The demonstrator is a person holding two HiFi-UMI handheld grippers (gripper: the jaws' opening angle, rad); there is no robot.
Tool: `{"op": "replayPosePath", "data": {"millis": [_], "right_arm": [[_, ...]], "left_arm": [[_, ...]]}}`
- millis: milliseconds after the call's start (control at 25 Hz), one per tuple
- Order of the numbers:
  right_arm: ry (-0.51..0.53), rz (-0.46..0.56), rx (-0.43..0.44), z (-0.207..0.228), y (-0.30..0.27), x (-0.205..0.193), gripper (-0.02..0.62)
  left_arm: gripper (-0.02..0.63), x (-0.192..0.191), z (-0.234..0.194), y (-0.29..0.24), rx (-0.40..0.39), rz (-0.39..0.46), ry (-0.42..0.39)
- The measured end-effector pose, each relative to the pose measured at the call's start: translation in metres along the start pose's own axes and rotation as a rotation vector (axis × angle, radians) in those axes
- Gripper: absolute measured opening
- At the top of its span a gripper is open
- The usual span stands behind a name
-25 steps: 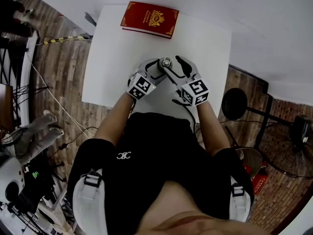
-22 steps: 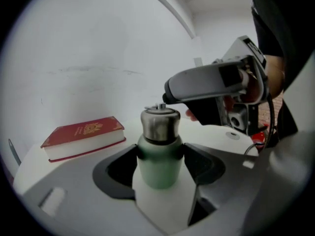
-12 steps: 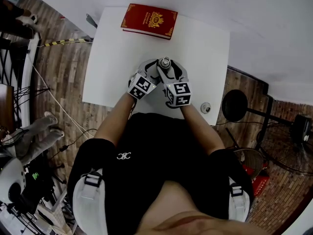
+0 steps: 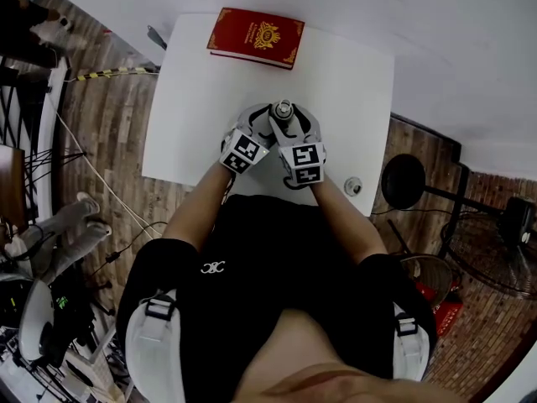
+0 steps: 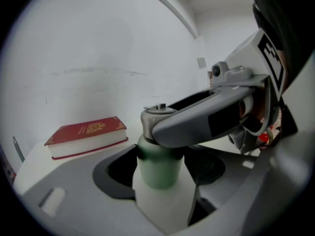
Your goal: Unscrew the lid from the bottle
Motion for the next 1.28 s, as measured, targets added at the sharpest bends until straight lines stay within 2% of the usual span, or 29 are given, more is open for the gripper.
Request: {"op": "replayPosePath", "data": {"millis": [120, 240, 320, 440, 640, 760, 1000, 1080, 1160, 1280], "right_arm": [[0.028, -0.014, 0.128, 0.012, 0.002, 0.001, 0.249], [0.078, -0.013, 0.327, 0.028, -0.001, 0.001, 0.249], [0.124, -0.041, 0.451, 0.039, -0.005, 0.004, 0.249], [0.179, -0.102, 0.572, 0.046, -0.013, 0.013, 0.249], [0.187, -0.120, 0.638, 0.049, -0.017, 0.015, 0.247], [0.237, -0.135, 0.704, 0.052, -0.021, 0.016, 0.247], [0.514, -0.286, 0.929, 0.051, -0.034, 0.032, 0.245], [0.577, -0.333, 0.985, 0.049, -0.037, 0.036, 0.245], [0.601, -0.346, 1.014, 0.048, -0.039, 0.044, 0.245], [0.573, -0.301, 0.999, 0.050, -0.040, 0.060, 0.245]], "left_arm": [[0.350, 0.000, 0.001, -0.001, -0.015, 0.010, -0.025], [0.350, -0.001, 0.000, -0.002, -0.033, 0.008, -0.043], [0.350, -0.001, 0.000, -0.003, -0.042, 0.013, -0.038], [0.350, -0.001, -0.002, -0.003, -0.046, 0.024, -0.023], [0.350, -0.002, -0.003, -0.002, -0.055, 0.024, -0.019], [0.350, -0.003, -0.004, -0.003, -0.063, 0.022, -0.022], [0.350, -0.001, -0.006, -0.002, -0.071, 0.018, -0.026], [0.350, -0.001, -0.006, -0.002, -0.074, 0.015, -0.026], [0.350, 0.000, -0.006, -0.002, -0.075, 0.013, -0.027], [0.350, -0.001, -0.006, -0.003, -0.074, 0.013, -0.028]]}}
Point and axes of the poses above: the fingertips, and each gripper's own axes: y backward along the fingers, z to its right, x out of its top, the point moved 10 cm from there along y, backward along the fingers, and after that the axes turned 11 degrees about z, right-handed, at the moved point
